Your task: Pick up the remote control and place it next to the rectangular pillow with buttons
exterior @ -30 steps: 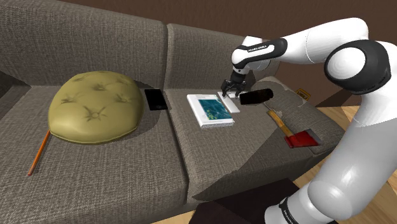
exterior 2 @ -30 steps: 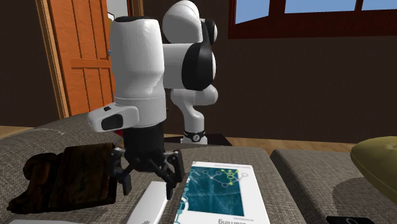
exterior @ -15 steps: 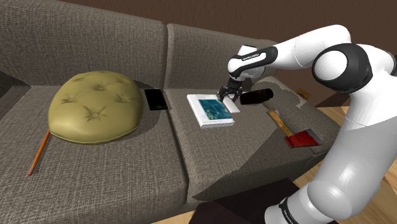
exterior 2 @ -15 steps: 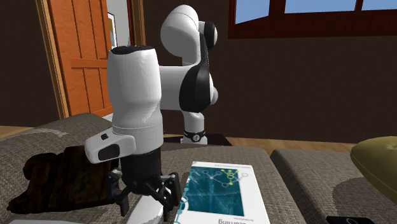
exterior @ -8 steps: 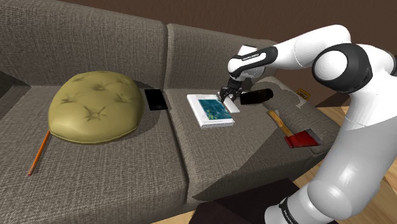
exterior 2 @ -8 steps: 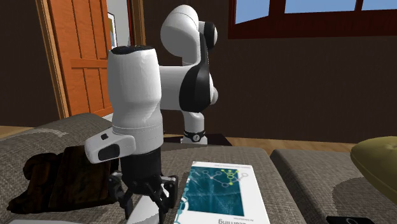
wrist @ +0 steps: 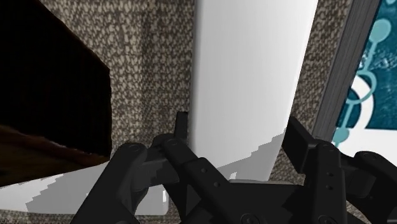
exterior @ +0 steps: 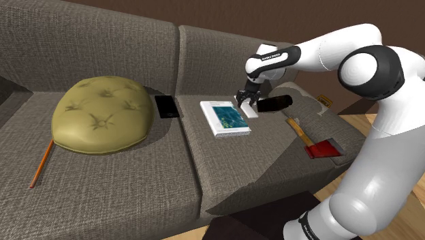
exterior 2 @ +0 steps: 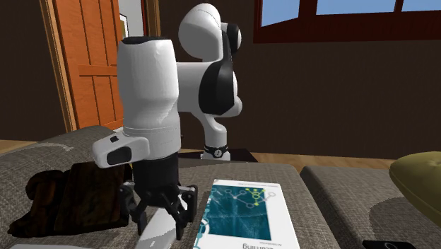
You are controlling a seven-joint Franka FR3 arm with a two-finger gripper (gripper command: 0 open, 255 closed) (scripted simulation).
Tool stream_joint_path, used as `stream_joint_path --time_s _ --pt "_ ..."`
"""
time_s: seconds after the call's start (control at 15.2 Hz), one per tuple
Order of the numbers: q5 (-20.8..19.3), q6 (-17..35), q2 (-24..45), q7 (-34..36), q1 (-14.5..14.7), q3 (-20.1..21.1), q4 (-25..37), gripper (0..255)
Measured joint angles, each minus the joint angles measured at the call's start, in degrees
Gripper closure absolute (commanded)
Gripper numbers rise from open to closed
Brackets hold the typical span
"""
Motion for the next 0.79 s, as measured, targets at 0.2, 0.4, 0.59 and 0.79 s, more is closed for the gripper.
stream_joint_path --time_s 0.2,0.4,0.59,0.79 --pt "-0.2 -2.0 -1.0 0.0 0.0 -0.1 1.0 255" --pt "-0.4 -4.0 -1.9 0.2 0.1 -0.2 2.1 255" --pt "-0.6 -6.0 -3.0 0.3 0.1 -0.2 3.1 255" --pt "-0.8 -8.2 -3.9 0.4 0.2 -0.3 4.3 255"
